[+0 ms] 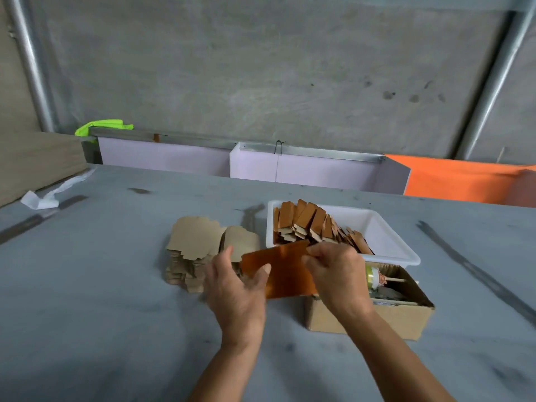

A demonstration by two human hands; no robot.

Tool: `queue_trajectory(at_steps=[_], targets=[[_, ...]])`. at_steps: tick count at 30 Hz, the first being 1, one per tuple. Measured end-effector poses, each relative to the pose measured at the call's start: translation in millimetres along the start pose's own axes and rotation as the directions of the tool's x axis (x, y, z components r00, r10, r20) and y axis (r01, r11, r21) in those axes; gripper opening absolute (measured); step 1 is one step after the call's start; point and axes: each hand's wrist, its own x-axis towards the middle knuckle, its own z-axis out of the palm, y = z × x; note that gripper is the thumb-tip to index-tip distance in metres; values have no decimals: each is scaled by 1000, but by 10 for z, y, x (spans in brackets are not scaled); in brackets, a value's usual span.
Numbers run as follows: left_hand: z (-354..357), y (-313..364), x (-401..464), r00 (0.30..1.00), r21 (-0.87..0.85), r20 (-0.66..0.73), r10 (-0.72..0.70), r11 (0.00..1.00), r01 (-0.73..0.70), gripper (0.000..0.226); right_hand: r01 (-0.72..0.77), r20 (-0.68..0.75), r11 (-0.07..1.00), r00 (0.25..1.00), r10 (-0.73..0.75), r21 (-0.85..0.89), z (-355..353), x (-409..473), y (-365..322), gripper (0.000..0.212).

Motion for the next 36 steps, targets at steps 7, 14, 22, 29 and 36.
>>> queue_trajectory(at_steps=[7,14,22,29,36], targets=[[126,27,-263,918,-56,391,-70,993,100,18,-414,172,876,909,381,247,-425,-291,487,21],[199,1,-515,875,-112,483,-30,989,95,25,-453,239,796,891,387,401,-684,-507,720,17],[134,-4,-756,779,-126,436,450,888,-442,14,-10,42,990,999,4,142,-841,-775,932,29],[-28,-246,-943,465,-43,532,708,571,-820,12,496,259,832,862,-436,-250,-1017,-1150,1119,11],[-158,-257,-1049,345,-32,680,647,496,-868,7,491,394,834,839,-376,-250,-980,-1349,1192,8]])
